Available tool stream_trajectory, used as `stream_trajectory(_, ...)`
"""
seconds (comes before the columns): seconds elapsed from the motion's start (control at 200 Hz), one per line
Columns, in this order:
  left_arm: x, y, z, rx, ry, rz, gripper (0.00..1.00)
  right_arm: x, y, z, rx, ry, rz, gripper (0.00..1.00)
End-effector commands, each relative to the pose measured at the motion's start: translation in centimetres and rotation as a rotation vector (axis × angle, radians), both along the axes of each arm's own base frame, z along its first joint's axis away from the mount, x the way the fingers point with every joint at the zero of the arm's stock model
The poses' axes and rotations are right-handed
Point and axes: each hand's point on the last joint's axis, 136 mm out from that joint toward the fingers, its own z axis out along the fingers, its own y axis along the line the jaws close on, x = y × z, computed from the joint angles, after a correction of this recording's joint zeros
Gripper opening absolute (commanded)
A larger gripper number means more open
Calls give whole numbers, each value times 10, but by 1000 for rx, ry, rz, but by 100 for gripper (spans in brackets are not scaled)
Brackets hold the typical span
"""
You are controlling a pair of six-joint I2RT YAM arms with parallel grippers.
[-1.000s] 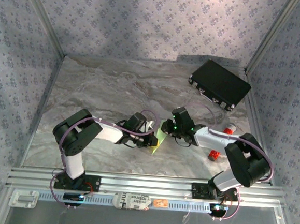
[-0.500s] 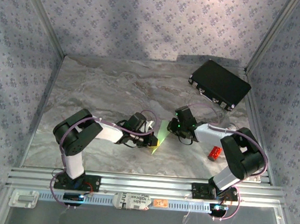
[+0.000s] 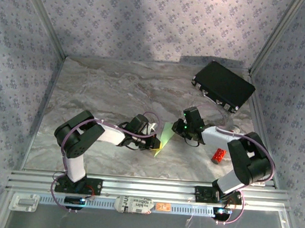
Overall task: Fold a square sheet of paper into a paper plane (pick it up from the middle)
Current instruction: Fold the wing for the fifth time at the center of the table.
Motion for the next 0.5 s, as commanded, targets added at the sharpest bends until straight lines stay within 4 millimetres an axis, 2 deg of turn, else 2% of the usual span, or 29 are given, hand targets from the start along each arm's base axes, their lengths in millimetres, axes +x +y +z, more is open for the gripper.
stream_trajectory(0.0,-26,19,-42,130,91,-28,0,-3,11,23,60,-76,88,18)
stream_trajectory(0.11,-25,18,-41,129,88,-26,0,-18,29,27,133,-76,178,18)
stream_trajectory(0.265,-24,18,-40,129,87,-24,0,-43,42,16,175,-48,249,12)
stream_trajectory(0.495,-24,18,-41,131,89,-23,0,-56,57,6,215,-26,301,8)
